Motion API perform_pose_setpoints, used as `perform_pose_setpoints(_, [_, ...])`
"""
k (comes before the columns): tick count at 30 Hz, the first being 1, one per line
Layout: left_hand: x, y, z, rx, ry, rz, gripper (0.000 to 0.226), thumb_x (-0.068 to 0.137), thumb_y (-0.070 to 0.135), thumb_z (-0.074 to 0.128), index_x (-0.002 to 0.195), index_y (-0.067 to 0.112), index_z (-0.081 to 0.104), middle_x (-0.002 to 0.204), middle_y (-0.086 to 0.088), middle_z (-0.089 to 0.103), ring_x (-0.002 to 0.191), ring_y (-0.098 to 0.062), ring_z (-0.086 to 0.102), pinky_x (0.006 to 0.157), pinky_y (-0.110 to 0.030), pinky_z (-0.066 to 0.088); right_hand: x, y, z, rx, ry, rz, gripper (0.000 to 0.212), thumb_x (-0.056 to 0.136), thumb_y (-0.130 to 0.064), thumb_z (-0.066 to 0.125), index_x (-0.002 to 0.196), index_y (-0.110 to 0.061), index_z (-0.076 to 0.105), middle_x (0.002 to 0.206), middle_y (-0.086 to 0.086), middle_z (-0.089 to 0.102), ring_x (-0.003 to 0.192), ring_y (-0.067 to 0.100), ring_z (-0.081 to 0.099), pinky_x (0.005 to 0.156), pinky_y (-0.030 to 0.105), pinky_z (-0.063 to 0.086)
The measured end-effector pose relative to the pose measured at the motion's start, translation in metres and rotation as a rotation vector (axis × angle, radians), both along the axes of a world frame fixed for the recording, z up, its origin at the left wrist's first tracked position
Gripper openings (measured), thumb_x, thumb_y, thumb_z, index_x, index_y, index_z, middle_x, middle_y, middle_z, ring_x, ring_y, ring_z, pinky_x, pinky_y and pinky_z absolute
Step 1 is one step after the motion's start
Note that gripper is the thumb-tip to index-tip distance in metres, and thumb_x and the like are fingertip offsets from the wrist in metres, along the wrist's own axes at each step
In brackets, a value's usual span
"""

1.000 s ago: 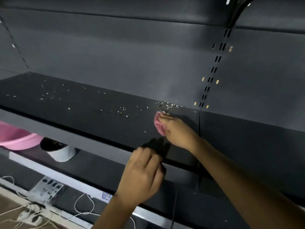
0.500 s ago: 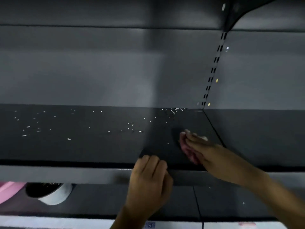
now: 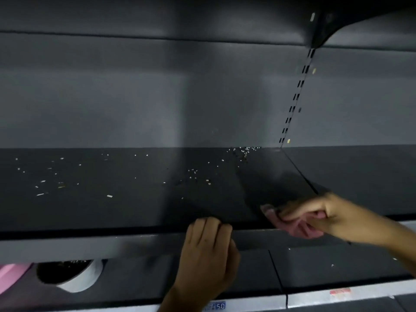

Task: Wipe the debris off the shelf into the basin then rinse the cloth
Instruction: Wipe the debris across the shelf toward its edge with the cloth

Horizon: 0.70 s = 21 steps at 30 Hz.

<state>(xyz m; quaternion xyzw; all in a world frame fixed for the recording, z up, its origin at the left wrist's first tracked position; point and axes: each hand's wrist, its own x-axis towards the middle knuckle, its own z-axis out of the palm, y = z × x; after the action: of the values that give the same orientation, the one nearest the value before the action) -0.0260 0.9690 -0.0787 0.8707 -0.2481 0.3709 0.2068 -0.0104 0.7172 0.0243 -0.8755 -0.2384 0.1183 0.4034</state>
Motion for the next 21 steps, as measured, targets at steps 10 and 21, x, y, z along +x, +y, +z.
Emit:
perform_pose_setpoints(10, [-0.001, -0.008, 0.017, -0.070, 0.114, 0.056, 0.016, 0.078, 0.017, 0.046, 0.066, 0.010, 0.055, 0.069, -0.007, 0.049, 0.067, -0.020, 0.038, 0.064, -0.028, 0.028, 0.077, 0.080, -0.033, -0.129, -0.327, 0.175, 0.043, 0.080, 0.018, 0.048, 0.114, -0.004, 0.064, 0.126, -0.002, 0.056, 0.124, -0.001, 0.043, 0.103, -0.001, 0.021])
perform_pose_setpoints(21, [0.029, -0.013, 0.033, 0.088, 0.129, 0.079, 0.025, 0.078, 0.021, 0.046, 0.053, 0.016, 0.045, 0.054, -0.002, 0.047, 0.049, -0.021, 0.048, 0.047, -0.028, 0.041, 0.118, -0.019, -0.035, -0.469, -0.371, -0.548, 0.029, 0.086, -0.003, 0.044, 0.081, -0.027, 0.059, 0.093, 0.010, 0.063, 0.076, 0.027, 0.062, 0.068, 0.034, 0.053])
